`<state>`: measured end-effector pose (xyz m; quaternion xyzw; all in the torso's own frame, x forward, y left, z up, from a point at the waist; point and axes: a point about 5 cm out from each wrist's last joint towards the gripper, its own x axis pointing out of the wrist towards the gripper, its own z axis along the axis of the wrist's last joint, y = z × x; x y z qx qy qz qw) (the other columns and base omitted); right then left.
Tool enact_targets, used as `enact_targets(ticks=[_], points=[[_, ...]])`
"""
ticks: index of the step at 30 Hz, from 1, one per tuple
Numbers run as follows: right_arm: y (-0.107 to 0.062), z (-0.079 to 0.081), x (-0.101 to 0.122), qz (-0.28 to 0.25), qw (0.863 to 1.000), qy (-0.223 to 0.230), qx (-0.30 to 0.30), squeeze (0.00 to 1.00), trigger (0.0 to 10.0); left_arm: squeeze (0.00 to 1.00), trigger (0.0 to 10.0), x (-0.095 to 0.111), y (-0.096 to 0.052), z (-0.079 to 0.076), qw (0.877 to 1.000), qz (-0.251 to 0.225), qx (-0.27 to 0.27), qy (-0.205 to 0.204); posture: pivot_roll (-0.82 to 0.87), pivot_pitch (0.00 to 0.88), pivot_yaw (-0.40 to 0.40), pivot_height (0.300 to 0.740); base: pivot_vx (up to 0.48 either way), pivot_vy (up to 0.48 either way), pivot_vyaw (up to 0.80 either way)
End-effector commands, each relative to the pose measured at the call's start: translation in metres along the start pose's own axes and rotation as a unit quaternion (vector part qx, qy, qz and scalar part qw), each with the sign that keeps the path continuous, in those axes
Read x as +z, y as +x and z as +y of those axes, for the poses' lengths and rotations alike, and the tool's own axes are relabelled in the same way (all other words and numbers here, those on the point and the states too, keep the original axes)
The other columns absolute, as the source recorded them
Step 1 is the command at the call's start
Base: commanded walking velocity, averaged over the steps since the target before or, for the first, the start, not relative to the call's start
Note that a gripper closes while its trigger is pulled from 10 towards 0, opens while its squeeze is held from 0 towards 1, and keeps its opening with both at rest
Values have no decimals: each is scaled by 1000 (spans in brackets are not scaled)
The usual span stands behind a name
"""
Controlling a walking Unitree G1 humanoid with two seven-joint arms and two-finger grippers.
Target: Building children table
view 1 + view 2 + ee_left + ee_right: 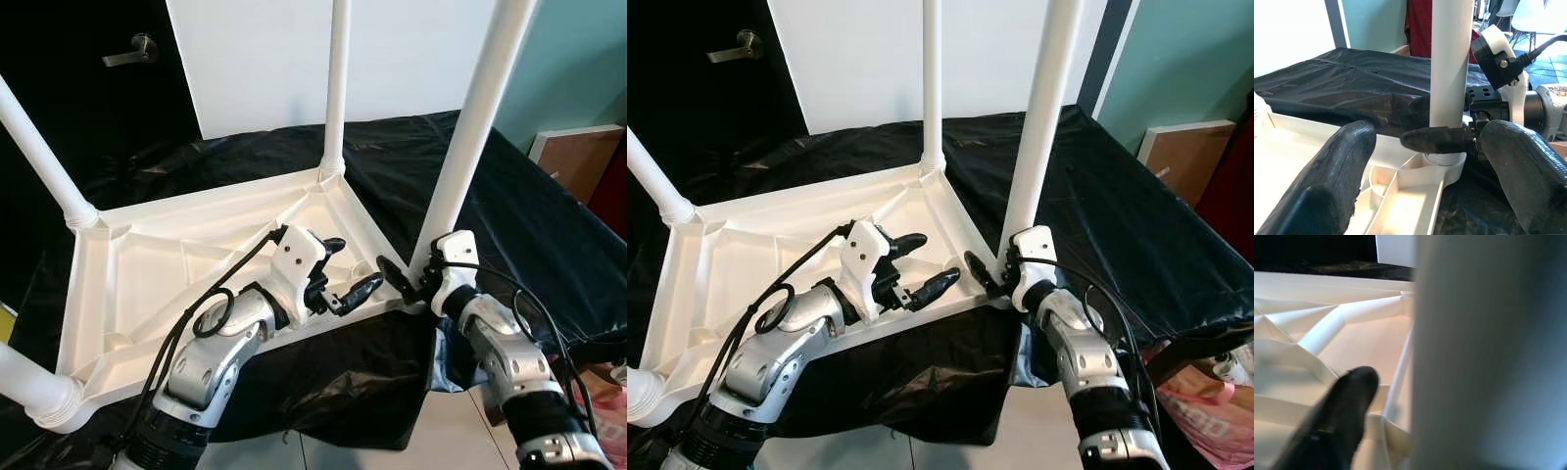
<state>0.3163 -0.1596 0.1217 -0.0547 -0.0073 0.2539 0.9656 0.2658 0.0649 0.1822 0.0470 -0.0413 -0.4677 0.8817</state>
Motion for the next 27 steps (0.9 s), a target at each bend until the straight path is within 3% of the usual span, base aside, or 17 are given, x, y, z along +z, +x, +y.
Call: enact_targets(ticks=[1,10,11,13,14,17,18,21,22,24,27], points=[[7,15,-7,16,999,-10,42,0,0,0,10000,-1,0,3,1000,7,1,0,-119,0,-16,740,0,0,0],[1,6,-13,39,998,-20,37,0,0,0,10000,-3,-2,3,1000,9,10,-1,-117,9,-26,740,0,0,0],[-1,5,-15,43,999,-18,28,0,4510,0,10000,-3,-3,3,1000,10,11,-2,-118,13,-26,740,0,0,0],[-1,3,-15,46,999,-16,21,0,4510,0,10000,-4,-3,3,1000,10,11,-3,-118,13,-26,740,0,0,0],[-2,2,-16,47,999,-16,14,0,10000,0,10000,-4,-3,3,1000,10,12,-3,-119,19,-24,740,0,0,0],[-3,-1,-17,47,999,-17,-8,0,10000,0,10000,-4,-3,3,1000,11,11,-4,-120,23,-18,740,0,0,0],[-4,-4,-16,43,998,-17,-43,0,10000,0,10000,-4,-4,2,1000,13,9,-3,-122,25,-14,740,0,0,0],[-5,-4,-16,42,998,-17,-52,0,10000,0,10000,-4,-4,2,1000,13,9,-3,-122,25,-14,740,0,0,0],[-6,-3,-16,33,992,0,-119,0,10000,0,10000,-4,-4,3,1000,15,7,-3,-127,28,-11,740,0,0,0],[-6,-3,-16,33,992,0,-119,0,10000,0,10000,-4,-4,3,1000,15,7,-3,-127,28,-11,740,0,0,0],[-7,1,-17,28,985,24,-169,0,10000,0,10000,-4,-4,3,1000,16,6,-3,-130,29,-10,740,0,0,0]])
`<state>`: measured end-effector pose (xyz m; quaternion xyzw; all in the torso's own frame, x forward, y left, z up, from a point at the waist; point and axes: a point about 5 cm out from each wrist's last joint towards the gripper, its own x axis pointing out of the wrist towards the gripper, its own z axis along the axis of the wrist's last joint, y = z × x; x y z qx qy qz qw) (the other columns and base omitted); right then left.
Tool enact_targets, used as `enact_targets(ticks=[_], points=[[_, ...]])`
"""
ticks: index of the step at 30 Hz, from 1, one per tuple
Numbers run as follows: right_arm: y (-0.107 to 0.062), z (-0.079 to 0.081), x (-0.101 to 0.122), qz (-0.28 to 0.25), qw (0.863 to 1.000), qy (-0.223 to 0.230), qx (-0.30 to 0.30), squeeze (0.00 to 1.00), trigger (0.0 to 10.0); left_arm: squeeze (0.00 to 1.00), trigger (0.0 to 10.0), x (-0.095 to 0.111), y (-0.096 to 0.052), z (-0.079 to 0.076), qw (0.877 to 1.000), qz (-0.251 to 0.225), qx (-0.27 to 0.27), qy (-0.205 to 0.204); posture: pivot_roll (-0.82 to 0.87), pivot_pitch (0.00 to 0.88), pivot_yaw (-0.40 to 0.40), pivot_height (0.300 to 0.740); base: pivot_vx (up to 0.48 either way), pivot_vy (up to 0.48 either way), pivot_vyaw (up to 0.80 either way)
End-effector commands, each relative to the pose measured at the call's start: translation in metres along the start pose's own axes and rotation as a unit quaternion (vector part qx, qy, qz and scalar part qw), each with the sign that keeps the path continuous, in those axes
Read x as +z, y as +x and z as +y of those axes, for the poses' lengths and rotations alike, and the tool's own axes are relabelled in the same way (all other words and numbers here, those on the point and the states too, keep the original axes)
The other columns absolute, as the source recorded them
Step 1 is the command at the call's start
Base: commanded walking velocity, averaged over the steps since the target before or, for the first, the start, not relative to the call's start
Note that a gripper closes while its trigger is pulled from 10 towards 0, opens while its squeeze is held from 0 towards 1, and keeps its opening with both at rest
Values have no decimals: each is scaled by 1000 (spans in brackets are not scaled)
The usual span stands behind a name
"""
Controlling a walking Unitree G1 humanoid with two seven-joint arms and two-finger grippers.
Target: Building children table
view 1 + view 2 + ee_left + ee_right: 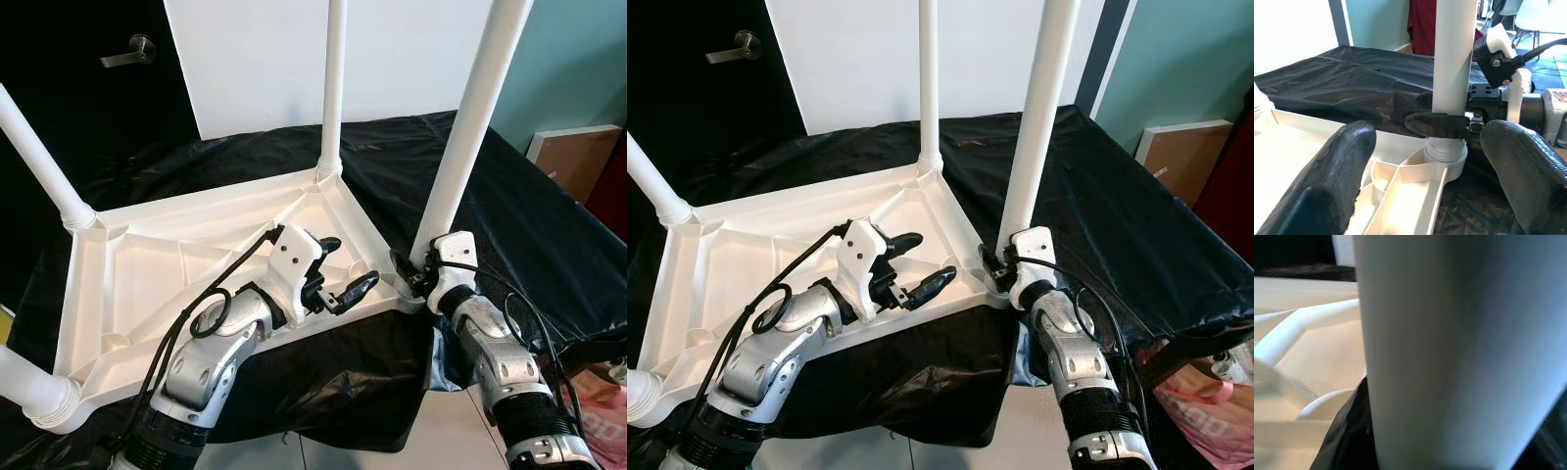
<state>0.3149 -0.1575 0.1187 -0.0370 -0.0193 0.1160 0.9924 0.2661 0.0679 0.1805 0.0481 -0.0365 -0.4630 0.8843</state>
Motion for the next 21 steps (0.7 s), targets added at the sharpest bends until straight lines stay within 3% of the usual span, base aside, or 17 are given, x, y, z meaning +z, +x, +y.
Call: enact_targets(ticks=[1,9,14,21], points=[[-8,1,-16,36,997,17,-59,0,10000,0,10000,-2,-1,1,1000,10,0,-2,-134,30,-9,740,0,0,0],[-12,21,-21,35,985,50,-160,0,10000,0,10000,-1,2,1,1000,7,-2,-2,-140,25,-13,740,0,0,0],[-11,28,-17,28,986,47,-159,0,10000,0,10000,-1,3,1,1000,5,-2,-4,-143,24,-12,740,0,0,0],[-11,24,-16,33,984,44,-172,0,10000,0,10000,-1,2,2,1000,4,0,-2,-135,23,-18,740,0,0,0]])
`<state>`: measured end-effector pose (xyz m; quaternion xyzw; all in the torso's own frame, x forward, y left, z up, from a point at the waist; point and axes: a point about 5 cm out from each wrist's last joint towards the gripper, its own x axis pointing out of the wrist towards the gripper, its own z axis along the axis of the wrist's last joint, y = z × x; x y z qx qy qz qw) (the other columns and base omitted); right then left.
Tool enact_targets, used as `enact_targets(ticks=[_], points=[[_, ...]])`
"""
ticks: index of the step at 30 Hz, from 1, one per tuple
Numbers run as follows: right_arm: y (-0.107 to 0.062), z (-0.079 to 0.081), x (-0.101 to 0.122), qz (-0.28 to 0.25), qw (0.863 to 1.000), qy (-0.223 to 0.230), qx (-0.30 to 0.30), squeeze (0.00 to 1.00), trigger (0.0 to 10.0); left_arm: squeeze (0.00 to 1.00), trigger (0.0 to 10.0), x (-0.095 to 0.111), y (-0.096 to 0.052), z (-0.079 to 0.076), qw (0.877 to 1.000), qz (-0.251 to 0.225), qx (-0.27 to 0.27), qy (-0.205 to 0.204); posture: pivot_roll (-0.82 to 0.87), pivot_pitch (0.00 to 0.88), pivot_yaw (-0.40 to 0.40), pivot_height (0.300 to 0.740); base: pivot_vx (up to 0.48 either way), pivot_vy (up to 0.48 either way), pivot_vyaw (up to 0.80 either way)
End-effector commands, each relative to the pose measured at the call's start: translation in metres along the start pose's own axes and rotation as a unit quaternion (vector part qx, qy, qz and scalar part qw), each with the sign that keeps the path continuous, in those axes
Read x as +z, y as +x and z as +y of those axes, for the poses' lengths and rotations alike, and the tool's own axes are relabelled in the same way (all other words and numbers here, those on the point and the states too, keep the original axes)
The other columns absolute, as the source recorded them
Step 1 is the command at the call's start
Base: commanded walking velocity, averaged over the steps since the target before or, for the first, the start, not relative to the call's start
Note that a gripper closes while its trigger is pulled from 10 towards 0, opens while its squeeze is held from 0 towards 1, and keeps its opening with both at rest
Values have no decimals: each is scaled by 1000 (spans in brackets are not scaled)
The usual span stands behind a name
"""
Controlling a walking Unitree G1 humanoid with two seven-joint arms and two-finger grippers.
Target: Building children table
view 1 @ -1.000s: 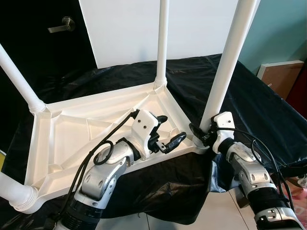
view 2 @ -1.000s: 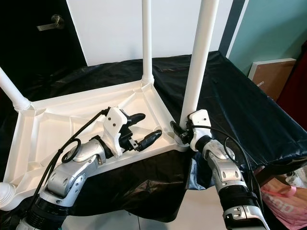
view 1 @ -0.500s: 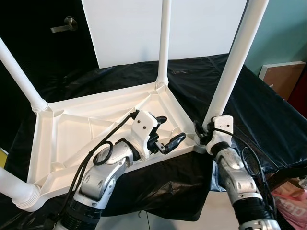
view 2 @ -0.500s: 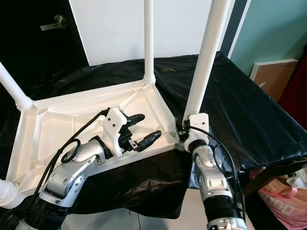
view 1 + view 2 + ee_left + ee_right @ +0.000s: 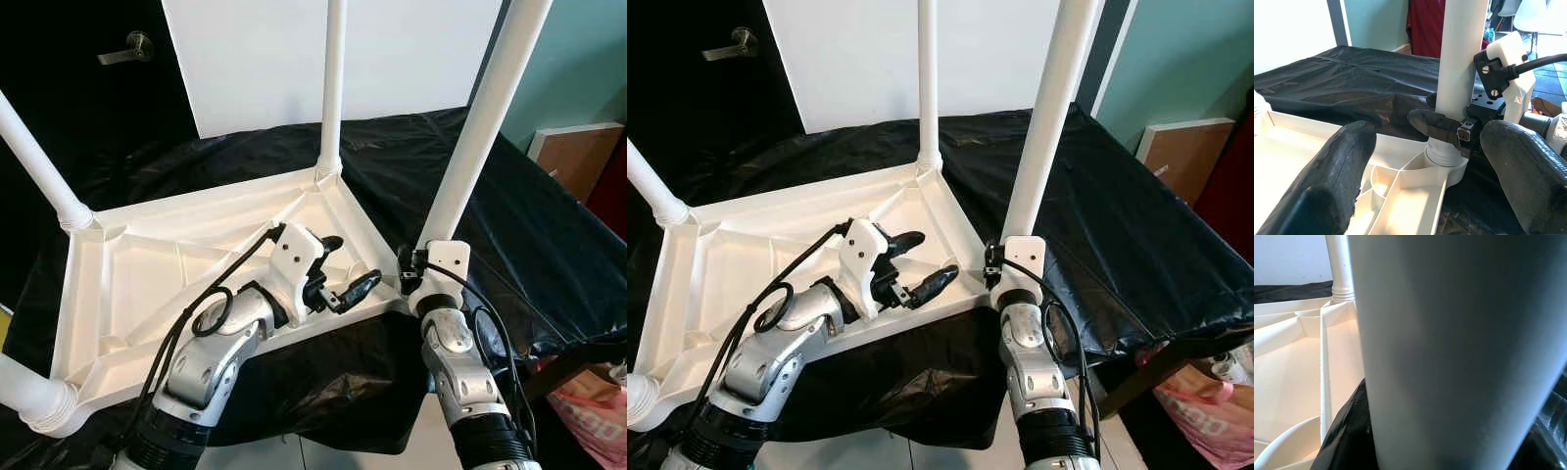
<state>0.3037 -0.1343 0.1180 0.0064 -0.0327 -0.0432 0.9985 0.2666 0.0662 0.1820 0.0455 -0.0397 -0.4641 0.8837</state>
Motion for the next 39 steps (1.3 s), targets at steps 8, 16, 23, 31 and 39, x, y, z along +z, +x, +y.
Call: enact_targets(ticks=[8,16,23,31,39], points=[[-5,-5,-12,30,999,-7,-22,0,10000,0,10000,-3,0,2,1000,9,4,-1,-132,21,-20,740,0,0,0],[-5,-17,1,-11,999,15,47,1000,10000,0,10000,-2,0,2,1000,9,4,0,-133,22,-21,740,0,0,0],[-3,-40,4,-9,986,1,166,1000,10000,0,10000,-2,1,3,1000,8,2,-1,-139,19,-18,740,0,0,0],[8,-44,7,22,953,-24,301,0,10000,0,10000,-2,2,4,1000,6,2,1,-144,15,-16,740,0,0,0],[27,-41,7,52,917,-84,387,0,3569,0,10000,0,5,4,1000,0,5,2,-135,5,-33,740,0,0,0]])
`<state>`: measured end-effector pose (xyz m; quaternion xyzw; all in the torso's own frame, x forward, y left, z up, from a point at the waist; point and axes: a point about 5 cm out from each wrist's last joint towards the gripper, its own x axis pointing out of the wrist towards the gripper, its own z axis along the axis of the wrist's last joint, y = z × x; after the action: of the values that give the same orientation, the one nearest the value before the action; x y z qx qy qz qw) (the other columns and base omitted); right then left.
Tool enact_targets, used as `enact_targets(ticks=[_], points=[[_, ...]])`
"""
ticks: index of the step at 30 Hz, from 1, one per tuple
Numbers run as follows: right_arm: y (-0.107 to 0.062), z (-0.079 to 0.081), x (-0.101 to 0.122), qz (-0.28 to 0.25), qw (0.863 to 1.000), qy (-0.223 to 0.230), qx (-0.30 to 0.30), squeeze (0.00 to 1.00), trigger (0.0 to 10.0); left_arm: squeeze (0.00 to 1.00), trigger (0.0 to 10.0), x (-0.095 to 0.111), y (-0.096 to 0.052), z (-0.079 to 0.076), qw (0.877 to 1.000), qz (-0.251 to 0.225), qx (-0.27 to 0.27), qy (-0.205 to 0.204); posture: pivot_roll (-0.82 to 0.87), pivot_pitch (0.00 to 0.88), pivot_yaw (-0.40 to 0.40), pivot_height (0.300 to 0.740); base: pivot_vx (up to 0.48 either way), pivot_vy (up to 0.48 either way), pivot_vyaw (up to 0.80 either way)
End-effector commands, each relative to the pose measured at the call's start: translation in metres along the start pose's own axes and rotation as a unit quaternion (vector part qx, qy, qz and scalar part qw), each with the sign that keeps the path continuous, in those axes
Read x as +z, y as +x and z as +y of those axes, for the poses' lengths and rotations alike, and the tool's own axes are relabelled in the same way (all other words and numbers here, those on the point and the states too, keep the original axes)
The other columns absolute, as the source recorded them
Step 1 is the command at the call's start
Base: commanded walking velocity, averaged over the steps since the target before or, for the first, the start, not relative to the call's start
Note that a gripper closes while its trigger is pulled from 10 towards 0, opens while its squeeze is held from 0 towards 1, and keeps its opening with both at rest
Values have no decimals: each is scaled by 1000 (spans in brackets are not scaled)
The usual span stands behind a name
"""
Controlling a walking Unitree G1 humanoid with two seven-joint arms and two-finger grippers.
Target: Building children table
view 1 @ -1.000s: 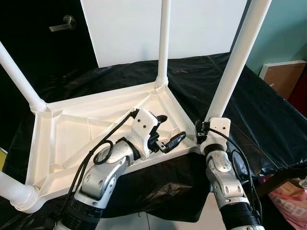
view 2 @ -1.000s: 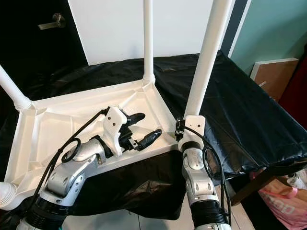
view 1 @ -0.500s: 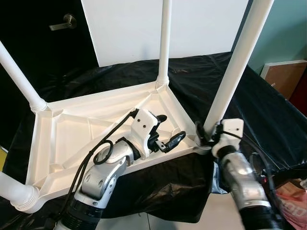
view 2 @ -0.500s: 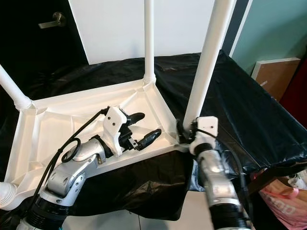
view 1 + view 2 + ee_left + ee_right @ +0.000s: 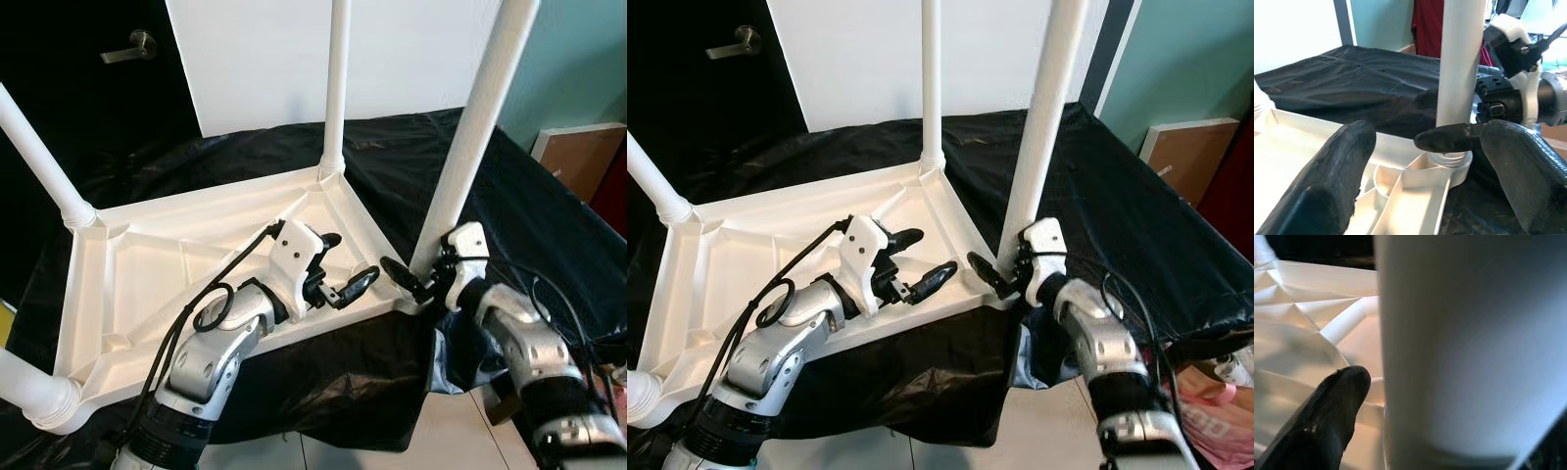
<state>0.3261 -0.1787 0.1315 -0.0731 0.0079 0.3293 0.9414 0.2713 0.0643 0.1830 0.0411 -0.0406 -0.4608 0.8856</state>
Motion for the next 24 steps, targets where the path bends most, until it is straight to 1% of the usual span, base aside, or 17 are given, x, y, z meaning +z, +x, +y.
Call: enact_targets(ticks=[1,2,3,10,11,12,14,16,17,18,19,20,22,23,24], points=[[2,2,-5,19,1000,-10,17,0,3569,0,10000,-1,1,2,1000,3,1,5,-135,5,-33,740,0,0,0],[1,0,-6,23,999,-10,19,0,0,0,10000,-1,0,2,1000,2,4,5,-125,4,-42,740,0,0,0],[0,-2,-9,30,999,-8,23,0,0,0,10000,0,-1,2,1000,1,9,5,-124,4,-44,740,0,0,0],[-4,-4,-13,38,999,2,24,0,0,0,10000,-1,-2,2,1000,1,11,4,-117,0,-54,740,0,0,0],[-5,-5,-14,37,999,13,17,0,0,0,10000,-1,-2,2,1000,1,12,4,-114,0,-60,740,0,0,0],[-7,-5,-15,34,999,29,9,0,10000,0,10000,-1,-2,1,1000,1,12,5,-112,0,-61,740,0,0,0],[-7,-4,-16,32,999,36,-1,0,10000,0,10000,-2,-2,1,1000,1,12,5,-112,0,-62,740,0,0,0],[-7,-3,-19,28,998,41,-24,0,10000,0,10000,-2,-2,1,1000,2,11,5,-113,0,-61,740,0,0,0],[-7,-3,-19,28,998,41,-24,0,10000,0,10000,-2,-2,1,1000,2,11,5,-113,0,-61,740,0,0,0],[-7,-2,-19,24,998,44,-42,0,10000,0,10000,-2,-2,1,1000,2,10,5,-114,0,-58,740,0,0,0],[-7,-2,-19,24,998,44,-42,0,10000,0,10000,-2,-2,1,1000,2,10,5,-114,0,-58,740,0,0,0],[-6,0,-20,23,996,45,-75,0,10000,0,10000,-2,-2,0,1000,3,8,5,-118,0,-55,740,0,0,0],[-6,0,-20,23,996,45,-75,0,10000,0,10000,-2,-2,0,1000,3,8,5,-118,0,-55,740,0,0,0],[-5,2,-21,21,992,47,-113,0,10000,0,10000,-2,-2,0,1000,4,5,4,-121,0,-51,740,0,0,0],[-5,2,-21,21,992,47,-113,0,10000,0,10000,-2,-2,0,1000,4,5,4,-121,0,-51,740,0,0,0]])
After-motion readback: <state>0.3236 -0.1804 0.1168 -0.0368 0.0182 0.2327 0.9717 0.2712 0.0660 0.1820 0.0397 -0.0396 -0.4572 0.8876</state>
